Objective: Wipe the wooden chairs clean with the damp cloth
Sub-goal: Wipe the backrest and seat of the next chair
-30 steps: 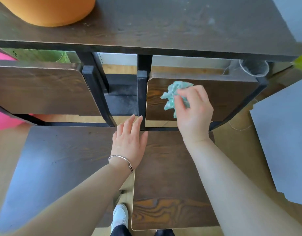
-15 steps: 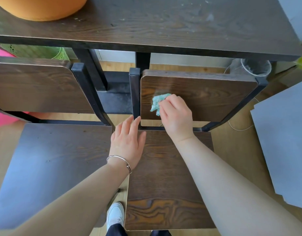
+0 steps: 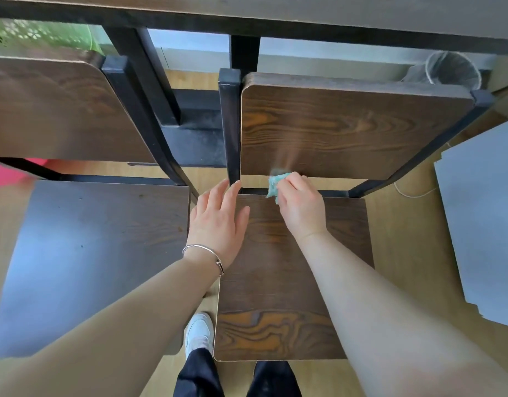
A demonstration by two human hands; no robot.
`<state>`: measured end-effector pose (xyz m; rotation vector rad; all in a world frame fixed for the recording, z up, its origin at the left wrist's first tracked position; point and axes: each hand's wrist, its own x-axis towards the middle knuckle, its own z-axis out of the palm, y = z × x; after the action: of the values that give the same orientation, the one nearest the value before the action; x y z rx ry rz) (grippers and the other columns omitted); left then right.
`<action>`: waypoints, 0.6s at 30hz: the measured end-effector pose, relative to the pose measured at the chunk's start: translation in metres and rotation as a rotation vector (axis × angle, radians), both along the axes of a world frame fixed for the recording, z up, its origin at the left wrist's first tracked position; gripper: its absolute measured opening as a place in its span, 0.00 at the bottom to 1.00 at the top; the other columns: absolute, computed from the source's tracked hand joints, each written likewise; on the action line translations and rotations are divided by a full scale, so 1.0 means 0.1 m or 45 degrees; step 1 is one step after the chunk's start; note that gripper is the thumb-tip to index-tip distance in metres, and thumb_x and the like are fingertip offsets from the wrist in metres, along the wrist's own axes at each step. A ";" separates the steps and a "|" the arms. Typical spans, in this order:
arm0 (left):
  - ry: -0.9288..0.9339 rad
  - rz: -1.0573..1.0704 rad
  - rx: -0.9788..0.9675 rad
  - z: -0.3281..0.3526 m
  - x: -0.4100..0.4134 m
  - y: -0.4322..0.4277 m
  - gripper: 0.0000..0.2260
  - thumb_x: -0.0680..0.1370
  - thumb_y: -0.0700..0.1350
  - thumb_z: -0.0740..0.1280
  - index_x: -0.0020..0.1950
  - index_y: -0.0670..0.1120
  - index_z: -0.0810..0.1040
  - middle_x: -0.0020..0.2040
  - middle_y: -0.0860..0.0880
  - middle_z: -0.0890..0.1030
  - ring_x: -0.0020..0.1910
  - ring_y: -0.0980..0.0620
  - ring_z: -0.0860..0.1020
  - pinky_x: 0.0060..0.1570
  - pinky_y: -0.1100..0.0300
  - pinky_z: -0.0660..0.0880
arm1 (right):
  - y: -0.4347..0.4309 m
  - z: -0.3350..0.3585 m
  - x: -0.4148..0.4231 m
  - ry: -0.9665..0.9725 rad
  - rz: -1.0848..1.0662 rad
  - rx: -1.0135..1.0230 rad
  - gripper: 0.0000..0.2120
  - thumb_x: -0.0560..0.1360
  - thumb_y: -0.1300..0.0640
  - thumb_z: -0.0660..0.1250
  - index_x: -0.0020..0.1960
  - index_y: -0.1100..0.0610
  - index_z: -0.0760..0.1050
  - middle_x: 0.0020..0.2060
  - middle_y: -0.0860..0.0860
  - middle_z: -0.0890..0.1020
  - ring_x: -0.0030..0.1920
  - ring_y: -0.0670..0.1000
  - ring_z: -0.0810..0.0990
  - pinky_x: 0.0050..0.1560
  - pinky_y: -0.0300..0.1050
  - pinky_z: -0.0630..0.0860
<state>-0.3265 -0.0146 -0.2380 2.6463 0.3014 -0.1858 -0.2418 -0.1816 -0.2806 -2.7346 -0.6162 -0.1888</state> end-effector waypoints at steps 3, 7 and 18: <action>0.023 -0.011 0.020 0.03 -0.04 -0.03 0.24 0.80 0.57 0.51 0.75 0.52 0.59 0.75 0.49 0.62 0.72 0.45 0.60 0.68 0.46 0.63 | -0.13 0.05 -0.12 0.053 -0.069 0.054 0.05 0.72 0.61 0.73 0.46 0.61 0.79 0.45 0.53 0.79 0.47 0.51 0.79 0.41 0.47 0.82; -0.004 -0.036 0.019 0.13 -0.07 -0.11 0.24 0.80 0.57 0.52 0.75 0.52 0.60 0.75 0.49 0.63 0.71 0.44 0.61 0.68 0.46 0.64 | -0.31 0.38 -0.24 -0.036 -0.082 0.213 0.05 0.75 0.59 0.71 0.47 0.61 0.81 0.46 0.53 0.80 0.48 0.49 0.79 0.44 0.44 0.82; -0.082 -0.064 0.006 0.42 0.10 -0.41 0.23 0.80 0.55 0.55 0.75 0.52 0.61 0.74 0.50 0.64 0.69 0.44 0.64 0.65 0.46 0.66 | -0.44 1.60 0.51 -0.422 -0.086 0.480 0.14 0.78 0.50 0.64 0.50 0.61 0.81 0.49 0.55 0.81 0.51 0.48 0.80 0.48 0.36 0.79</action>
<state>-0.3169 -0.0558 -0.1962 2.6603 0.2148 -0.1153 -0.1905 -0.2254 -0.1210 -2.3736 -0.5097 -0.7089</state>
